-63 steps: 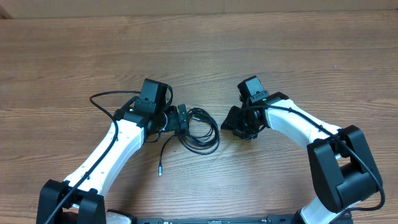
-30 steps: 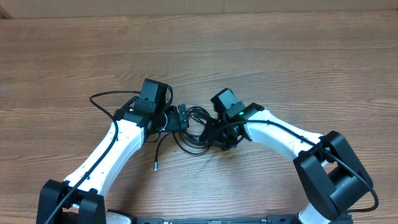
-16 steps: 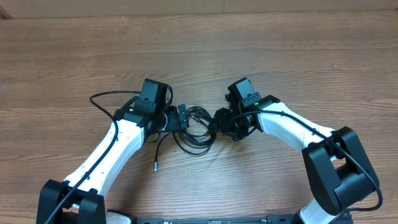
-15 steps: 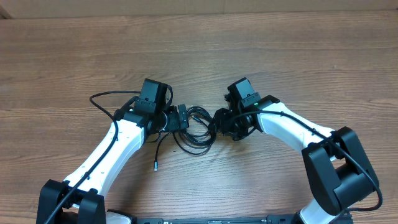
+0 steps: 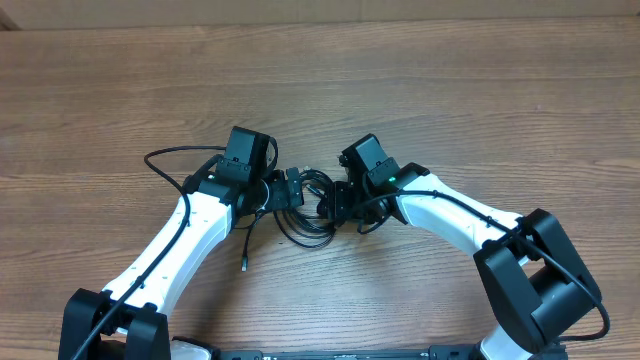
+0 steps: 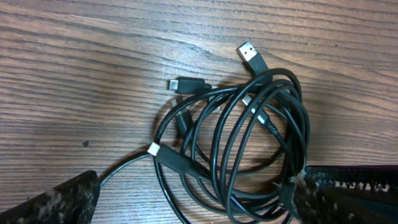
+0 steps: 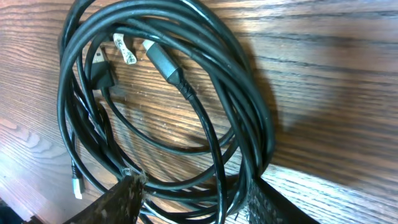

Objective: Untangle cables

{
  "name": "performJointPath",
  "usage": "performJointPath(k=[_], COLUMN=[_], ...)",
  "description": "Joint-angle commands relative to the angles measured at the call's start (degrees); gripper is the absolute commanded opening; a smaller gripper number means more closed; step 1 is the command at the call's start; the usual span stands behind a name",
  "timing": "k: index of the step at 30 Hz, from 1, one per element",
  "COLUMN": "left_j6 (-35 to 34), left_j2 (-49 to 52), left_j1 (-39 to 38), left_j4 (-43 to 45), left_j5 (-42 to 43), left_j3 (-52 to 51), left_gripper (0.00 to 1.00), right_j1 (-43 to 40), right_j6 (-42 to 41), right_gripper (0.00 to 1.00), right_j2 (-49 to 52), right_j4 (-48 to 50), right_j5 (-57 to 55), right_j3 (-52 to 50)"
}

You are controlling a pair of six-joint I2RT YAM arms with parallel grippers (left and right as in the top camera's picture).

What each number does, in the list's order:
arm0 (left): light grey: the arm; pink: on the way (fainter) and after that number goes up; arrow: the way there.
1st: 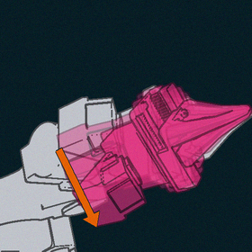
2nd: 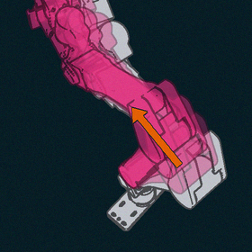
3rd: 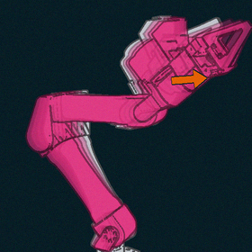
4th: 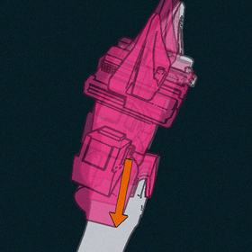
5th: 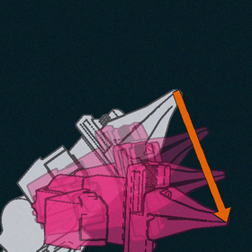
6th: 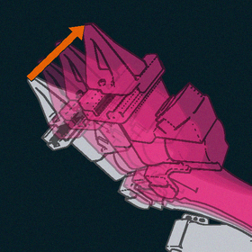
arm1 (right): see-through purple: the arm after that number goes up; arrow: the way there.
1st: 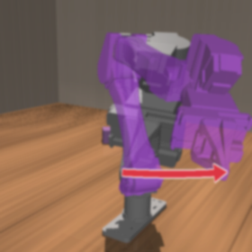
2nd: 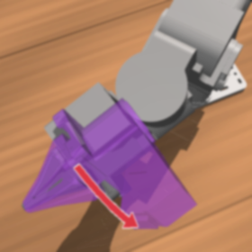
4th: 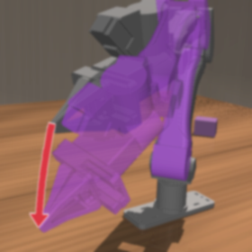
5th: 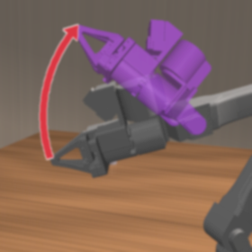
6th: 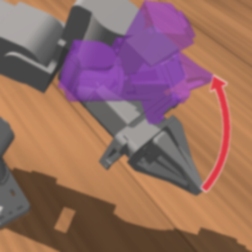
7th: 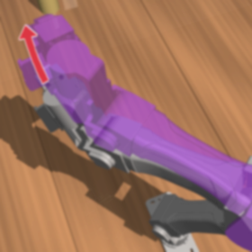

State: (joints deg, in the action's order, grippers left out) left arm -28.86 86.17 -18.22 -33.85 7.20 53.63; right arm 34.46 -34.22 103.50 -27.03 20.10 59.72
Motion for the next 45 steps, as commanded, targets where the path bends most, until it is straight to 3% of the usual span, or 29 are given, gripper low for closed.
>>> performJointPath(k=[1, 12, 16, 23, 33, 45], left_j6=[-0.94, -0.94, -0.94, -0.94, -0.96, -0.96], left_j2=[0.44, 0.44, 0.44, 0.44, 0.44, 0.44], left_j1=[0.2, 0.2, 0.2, 0.2, 0.2, 0.2], left_j4=[0.04, 0.04, 0.04, 0.04, 0.04, 0.04], left_j5=[-0.57, -0.57, -0.57, -0.57, -0.57, -0.57], left_j3=[0.83, 0.83, 0.83, 0.83, 0.83, 0.83], left_gripper=[1.0, 1.0, 1.0, 1.0, 0.99, 0.99], right_j1=[1.18, 4.2, 3.5, 2.97, 2.97, 2.95], right_j6=[-3.78, -4.5, -4.52, -3.04, -2.6, -2.6], right_gripper=[0.55, 0.68, 0.77, 0.8, 0.91, 0.92], right_j2=[-0.28, -0.28, -0.28, -0.28, -0.28, -0.28], right_j4=[0.33, 1.97, 1.22, 1.22, 1.29, 2.21], right_j5=[-0.55, -1.22, -1.95, -2.12, -6.62, -10.23], right_j3=[0.98, 0.98, 0.98, 0.98, 0.98, 0.98])
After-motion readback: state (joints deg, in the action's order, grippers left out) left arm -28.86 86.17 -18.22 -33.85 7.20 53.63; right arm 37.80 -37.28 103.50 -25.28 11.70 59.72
